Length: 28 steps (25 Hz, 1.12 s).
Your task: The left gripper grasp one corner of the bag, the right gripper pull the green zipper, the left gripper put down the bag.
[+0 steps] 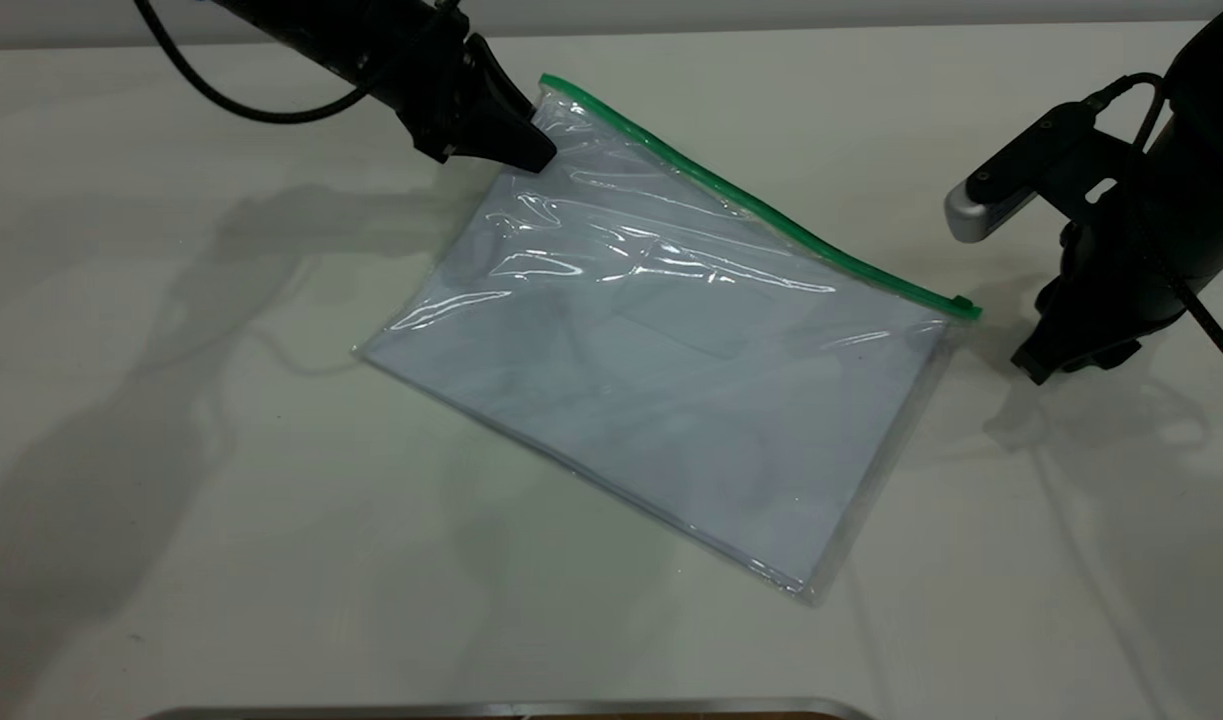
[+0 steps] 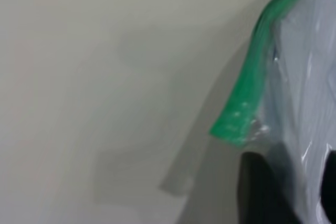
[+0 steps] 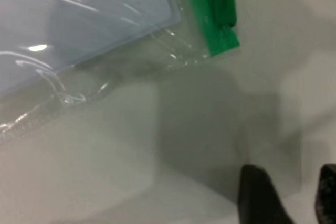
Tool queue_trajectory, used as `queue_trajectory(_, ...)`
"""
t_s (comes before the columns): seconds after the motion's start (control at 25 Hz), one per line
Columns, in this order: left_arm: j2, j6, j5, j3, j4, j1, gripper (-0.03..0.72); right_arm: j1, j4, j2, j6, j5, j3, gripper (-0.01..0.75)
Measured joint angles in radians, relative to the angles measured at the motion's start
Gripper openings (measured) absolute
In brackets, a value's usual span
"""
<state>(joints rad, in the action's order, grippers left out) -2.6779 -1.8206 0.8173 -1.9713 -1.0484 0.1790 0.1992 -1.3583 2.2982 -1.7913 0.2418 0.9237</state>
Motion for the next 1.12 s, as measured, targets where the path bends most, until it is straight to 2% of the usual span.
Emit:
queue_trajectory(0.16, 0.008, 0.087, -0.056, 0.0, 0.011, 0.008, 0.518, 0.0, -0.01, 0.0, 0.016, 0.0, 0.008, 0.428)
queue_trajectory(0.28, 0.027, 0.193, -0.104, 0.0, 0.061, 0.011, 0.574, 0.0, -0.035, -0.021, 0.018, -0.001, 0.018, 0.457)
queue_trajectory(0.44, 0.08, 0.439, -0.115, 0.0, 0.154, 0.012, 0.585, 0.0, -0.077, -0.101, 0.019, -0.033, 0.033, 0.462)
queue_trajectory(0.64, 0.189, 0.81, -0.079, 0.0, 0.365, 0.012, 0.586, 0.0, -0.134, -0.271, 0.019, -0.178, 0.039, 0.463)
queue_trajectory(0.88, 0.391, 1.207, 0.069, 0.0, 0.692, 0.012, 0.586, 0.0, -0.174, -0.574, 0.035, -0.361, 0.041, 0.463)
queue_trajectory(1.12, 0.639, 1.474, 0.214, 0.0, 0.92, 0.012, 0.587, 0.0, -0.122, -0.884, 0.203, -0.444, 0.039, 0.464)
